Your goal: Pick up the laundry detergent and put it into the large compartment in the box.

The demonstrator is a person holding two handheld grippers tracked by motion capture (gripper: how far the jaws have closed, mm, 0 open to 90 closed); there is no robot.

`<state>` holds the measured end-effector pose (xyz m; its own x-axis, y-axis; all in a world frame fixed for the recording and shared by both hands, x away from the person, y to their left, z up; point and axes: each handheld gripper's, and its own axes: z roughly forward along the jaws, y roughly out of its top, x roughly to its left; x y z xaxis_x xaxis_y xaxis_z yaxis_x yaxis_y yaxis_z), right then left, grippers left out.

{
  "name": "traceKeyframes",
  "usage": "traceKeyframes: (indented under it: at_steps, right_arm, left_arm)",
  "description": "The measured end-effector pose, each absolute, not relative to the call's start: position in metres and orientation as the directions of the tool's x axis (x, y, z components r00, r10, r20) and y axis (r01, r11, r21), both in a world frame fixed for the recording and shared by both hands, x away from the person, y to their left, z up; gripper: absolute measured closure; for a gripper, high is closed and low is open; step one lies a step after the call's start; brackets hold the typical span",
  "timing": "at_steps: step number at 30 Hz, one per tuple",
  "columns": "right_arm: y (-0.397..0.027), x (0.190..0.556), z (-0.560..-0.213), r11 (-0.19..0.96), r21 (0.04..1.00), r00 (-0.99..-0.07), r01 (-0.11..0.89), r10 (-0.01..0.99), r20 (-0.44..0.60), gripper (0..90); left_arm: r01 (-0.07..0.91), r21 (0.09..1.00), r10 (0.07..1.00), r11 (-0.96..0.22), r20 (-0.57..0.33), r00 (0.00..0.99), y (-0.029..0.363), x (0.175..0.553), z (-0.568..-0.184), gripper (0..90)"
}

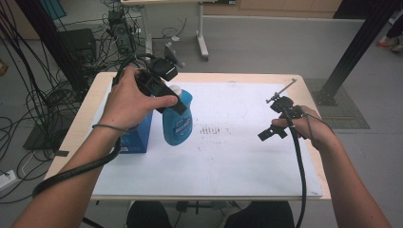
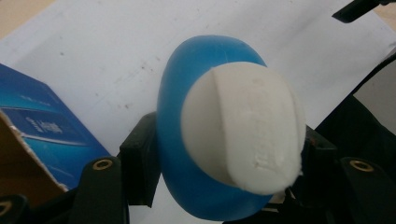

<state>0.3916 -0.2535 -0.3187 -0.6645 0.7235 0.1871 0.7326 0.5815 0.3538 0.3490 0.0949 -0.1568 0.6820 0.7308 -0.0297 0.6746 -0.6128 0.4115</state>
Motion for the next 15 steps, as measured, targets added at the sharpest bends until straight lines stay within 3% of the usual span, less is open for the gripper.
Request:
traceKeyframes:
  at_steps: [15]
  right_arm:
    - [-0.253,0.389,-0.313,0.584,0.366,-0.671,0.725,0.718,0.184,6.6]
  left_arm:
    - [0.686,0.441,0.756,-0.579,-0.026,0.655,0.096,0.355,-0.095,38.3]
